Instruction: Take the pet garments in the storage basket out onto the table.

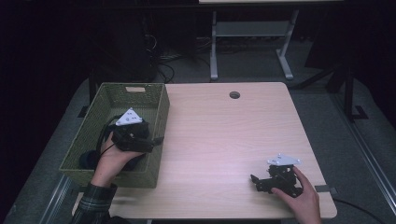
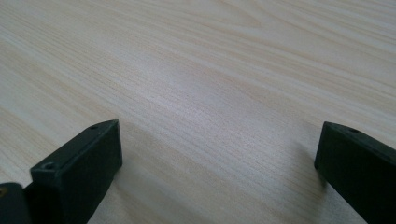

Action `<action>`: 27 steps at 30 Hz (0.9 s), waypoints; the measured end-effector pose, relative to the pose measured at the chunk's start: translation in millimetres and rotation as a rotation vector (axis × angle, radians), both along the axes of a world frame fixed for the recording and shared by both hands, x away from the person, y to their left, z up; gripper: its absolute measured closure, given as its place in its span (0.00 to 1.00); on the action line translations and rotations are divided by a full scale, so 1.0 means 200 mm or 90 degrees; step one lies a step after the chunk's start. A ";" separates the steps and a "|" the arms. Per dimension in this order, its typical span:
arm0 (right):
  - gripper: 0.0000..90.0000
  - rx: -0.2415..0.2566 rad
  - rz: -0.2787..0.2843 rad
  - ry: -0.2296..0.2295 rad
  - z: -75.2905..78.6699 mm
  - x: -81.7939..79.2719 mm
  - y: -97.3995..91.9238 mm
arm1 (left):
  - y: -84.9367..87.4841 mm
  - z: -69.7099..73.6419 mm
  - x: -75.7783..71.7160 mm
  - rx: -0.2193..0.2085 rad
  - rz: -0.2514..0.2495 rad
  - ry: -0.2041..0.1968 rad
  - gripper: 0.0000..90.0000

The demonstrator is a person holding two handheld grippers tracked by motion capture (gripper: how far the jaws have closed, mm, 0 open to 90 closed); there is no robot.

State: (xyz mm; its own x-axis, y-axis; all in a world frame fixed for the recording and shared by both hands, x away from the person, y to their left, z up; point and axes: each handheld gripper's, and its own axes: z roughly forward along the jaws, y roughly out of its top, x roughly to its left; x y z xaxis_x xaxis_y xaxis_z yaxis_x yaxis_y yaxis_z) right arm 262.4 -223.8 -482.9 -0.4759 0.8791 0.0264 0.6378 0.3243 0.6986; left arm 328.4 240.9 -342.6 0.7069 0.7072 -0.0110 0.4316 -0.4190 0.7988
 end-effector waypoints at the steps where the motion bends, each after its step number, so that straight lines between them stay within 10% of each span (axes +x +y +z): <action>1: 0.00 0.000 0.000 0.000 0.00 0.00 0.00 | 0.01 0.00 0.00 -0.004 0.005 0.000 0.19; 27: 0.00 0.000 0.000 0.001 0.00 0.00 0.00 | 0.27 -0.01 0.02 0.034 0.067 0.013 0.19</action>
